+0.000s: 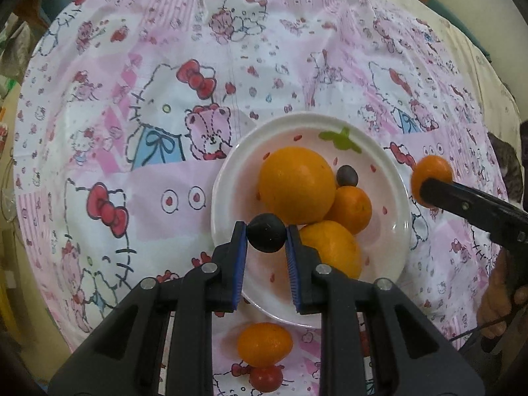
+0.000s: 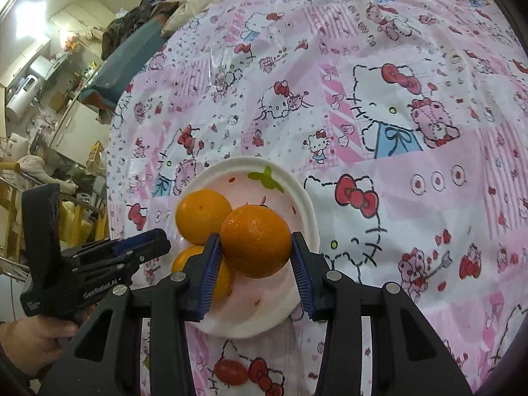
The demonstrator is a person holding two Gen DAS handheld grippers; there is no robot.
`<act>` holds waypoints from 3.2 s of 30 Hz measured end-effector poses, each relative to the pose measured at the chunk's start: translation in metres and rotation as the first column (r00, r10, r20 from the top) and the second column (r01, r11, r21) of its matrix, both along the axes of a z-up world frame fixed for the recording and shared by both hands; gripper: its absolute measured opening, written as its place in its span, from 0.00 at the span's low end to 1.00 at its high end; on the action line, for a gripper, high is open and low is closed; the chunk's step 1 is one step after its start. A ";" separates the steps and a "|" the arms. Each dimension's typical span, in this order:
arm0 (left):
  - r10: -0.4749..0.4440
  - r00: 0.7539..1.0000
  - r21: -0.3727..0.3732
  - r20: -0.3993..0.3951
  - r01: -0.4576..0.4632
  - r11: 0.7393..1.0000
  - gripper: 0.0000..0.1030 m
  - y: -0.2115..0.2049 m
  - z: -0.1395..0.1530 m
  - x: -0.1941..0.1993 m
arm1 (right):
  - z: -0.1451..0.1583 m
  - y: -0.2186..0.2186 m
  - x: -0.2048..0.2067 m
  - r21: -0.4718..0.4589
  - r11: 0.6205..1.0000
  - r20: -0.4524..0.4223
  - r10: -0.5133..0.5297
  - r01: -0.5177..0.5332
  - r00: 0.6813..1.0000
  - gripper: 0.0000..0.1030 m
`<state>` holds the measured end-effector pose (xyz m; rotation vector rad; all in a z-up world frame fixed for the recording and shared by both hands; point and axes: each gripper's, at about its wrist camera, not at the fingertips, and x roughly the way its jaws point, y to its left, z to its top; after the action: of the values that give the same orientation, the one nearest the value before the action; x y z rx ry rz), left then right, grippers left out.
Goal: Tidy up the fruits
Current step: 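Carry the tangerine with the right gripper while the left gripper carries the grape over the plate, then open the left gripper to drop the grape while the right gripper releases the tangerine onto the plate, then lower the right gripper onto a red cherry tomato and close it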
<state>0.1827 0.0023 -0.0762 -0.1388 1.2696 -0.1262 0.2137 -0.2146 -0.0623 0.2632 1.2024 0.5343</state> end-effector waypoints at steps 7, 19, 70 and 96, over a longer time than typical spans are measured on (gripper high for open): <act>0.032 0.999 -0.018 -0.033 -0.033 0.999 0.20 0.003 -0.004 0.003 | -0.024 0.006 0.008 -0.049 0.999 -0.042 0.000 -0.002 0.999 0.42; 0.062 0.997 -0.053 -0.042 -0.064 0.997 0.20 0.004 -0.004 0.005 | -0.029 0.005 0.010 -0.053 0.999 -0.048 -0.017 0.014 0.999 0.43; 0.186 0.955 0.162 0.230 -0.226 0.960 0.79 0.029 0.076 -0.065 | 0.066 -0.011 -0.092 -0.024 1.000 0.181 0.007 -0.002 0.984 0.69; 0.251 0.945 0.105 0.211 -0.277 0.955 0.79 0.032 0.074 -0.130 | 0.001 -0.002 -0.127 -0.042 0.998 -0.072 0.038 -0.041 0.997 0.68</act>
<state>0.0530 0.0340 -0.0026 -0.1764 1.0487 0.1739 0.0870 -0.2170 -0.0610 0.2232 1.2894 0.5360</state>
